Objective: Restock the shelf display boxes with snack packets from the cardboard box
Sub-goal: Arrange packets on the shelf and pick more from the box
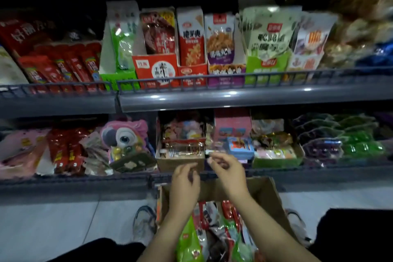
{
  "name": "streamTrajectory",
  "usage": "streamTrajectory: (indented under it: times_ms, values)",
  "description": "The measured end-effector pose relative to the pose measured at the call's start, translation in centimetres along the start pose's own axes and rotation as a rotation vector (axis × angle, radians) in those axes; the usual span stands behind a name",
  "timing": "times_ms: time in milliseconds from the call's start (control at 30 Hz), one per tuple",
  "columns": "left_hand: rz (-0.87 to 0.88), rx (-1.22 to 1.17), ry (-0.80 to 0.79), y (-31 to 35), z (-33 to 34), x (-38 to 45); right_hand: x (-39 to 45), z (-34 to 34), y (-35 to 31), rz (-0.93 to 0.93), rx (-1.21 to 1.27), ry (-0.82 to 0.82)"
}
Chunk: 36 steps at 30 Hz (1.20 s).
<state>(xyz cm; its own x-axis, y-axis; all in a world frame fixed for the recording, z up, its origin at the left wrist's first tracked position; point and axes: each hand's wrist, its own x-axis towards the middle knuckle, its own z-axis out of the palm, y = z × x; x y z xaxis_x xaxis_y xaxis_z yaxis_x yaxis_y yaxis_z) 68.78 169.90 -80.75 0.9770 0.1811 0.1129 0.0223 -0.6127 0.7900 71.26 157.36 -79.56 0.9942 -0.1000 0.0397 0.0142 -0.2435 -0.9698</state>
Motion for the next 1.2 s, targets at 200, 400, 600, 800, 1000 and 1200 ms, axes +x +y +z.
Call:
streamTrajectory:
  times_ms: [200, 400, 600, 800, 1000, 1200]
  values:
    - [-0.327, 0.064, -0.091, -7.2, 5.2, -2.3, -2.9, 2.2, 10.1, 0.238, -0.014, -0.032]
    - [-0.565, 0.216, -0.290, -13.6, 8.2, -4.2, -5.0, 4.4, 17.9, 0.506, -0.070, -0.132]
    - [-0.728, 0.223, -0.429, -17.0, 9.8, -5.7, -6.8, 6.6, 22.4, 0.672, -0.101, -0.221]
    - [-0.816, 0.186, -0.439, -19.3, 11.1, -6.1, -7.4, 8.8, 24.9, 0.798, -0.077, -0.287]
    - [-0.789, 0.217, -0.402, -20.1, 11.2, -6.4, -7.4, 9.3, 26.6, 0.840, -0.081, -0.296]
    - [-0.771, 0.087, -0.390, -20.5, 11.6, -6.6, -7.1, 9.8, 26.9, 0.876, -0.079, -0.159]
